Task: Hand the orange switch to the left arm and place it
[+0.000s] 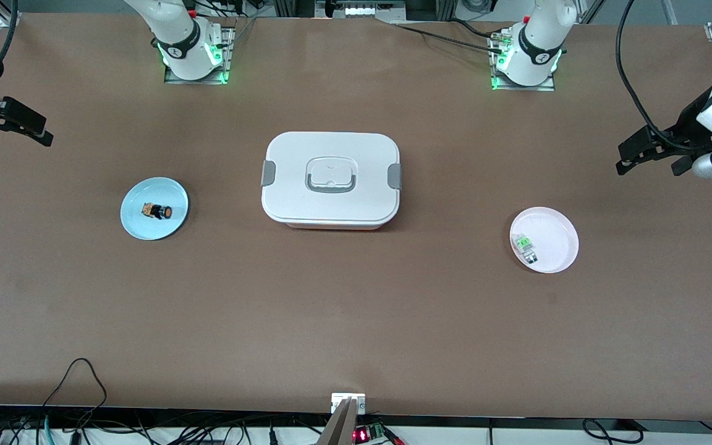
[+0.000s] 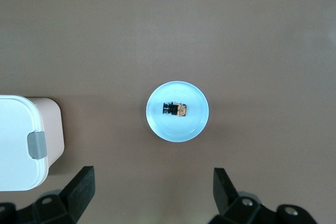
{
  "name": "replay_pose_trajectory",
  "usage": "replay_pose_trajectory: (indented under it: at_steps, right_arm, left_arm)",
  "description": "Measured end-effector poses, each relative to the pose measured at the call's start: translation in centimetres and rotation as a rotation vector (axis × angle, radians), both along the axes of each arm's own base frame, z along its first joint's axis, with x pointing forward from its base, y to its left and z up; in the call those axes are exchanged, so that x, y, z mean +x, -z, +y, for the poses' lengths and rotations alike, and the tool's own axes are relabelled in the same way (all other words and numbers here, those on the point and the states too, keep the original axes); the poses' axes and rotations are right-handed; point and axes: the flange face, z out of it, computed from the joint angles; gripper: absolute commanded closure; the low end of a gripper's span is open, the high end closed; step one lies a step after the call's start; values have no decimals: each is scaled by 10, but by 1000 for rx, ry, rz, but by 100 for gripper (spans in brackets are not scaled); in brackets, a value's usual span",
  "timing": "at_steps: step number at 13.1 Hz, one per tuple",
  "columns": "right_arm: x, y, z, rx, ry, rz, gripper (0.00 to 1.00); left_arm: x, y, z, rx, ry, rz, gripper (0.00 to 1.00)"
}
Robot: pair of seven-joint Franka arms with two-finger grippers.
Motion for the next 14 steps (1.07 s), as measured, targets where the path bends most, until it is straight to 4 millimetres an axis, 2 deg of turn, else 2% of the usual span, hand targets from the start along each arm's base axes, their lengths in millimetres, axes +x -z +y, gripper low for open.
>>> replay_pose_trajectory:
  at_steps: [5,7,10,14]
  right_arm:
    - [0,-4,0,0,-1,-7,0]
    - [3,3,2,0,-3,15,0]
    - [17,43,3,-1,-5,94,0]
    - [32,119,2,-2,-5,201,0]
  left_arm:
    - [0,0,0,0,0,0,0]
    - [0,0,0,0,0,0,0]
    - [0,0,0,0,0,0,0]
    - [0,0,0,0,0,-1,0]
